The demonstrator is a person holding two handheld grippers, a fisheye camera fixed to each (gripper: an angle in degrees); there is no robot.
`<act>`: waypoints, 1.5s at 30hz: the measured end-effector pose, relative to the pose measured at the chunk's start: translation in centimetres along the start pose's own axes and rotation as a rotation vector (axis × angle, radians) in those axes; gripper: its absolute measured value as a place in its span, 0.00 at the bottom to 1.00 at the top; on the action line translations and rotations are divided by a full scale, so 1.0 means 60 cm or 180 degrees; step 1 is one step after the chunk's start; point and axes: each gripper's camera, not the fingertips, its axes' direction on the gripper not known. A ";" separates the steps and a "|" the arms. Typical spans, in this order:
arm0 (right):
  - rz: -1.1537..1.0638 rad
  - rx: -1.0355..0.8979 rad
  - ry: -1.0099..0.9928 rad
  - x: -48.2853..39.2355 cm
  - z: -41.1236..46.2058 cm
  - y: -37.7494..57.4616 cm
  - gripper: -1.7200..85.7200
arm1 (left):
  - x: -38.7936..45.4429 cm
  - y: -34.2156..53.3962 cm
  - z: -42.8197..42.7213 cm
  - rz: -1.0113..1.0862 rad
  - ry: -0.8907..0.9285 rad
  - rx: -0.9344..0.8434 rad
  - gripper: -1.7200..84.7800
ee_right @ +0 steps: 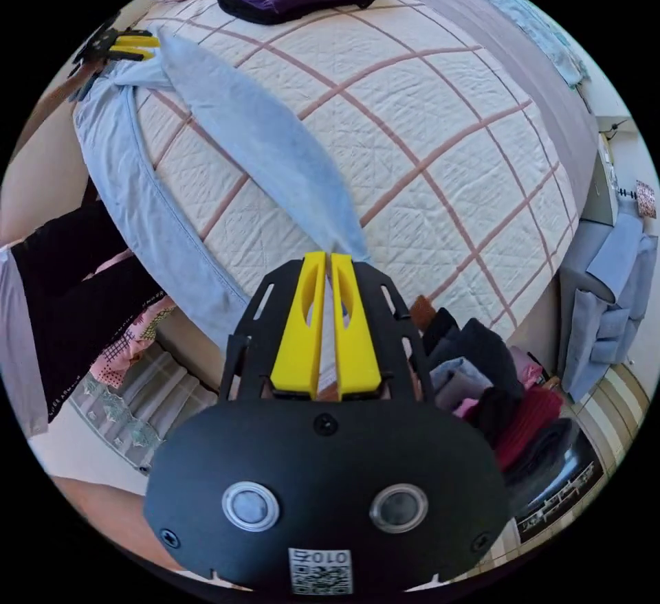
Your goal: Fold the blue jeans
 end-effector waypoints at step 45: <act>0.2455 0.0156 0.0781 0.025 -0.003 -0.155 0.04 | -0.122 0.026 -0.022 -0.0587 0.0443 0.0097 0.14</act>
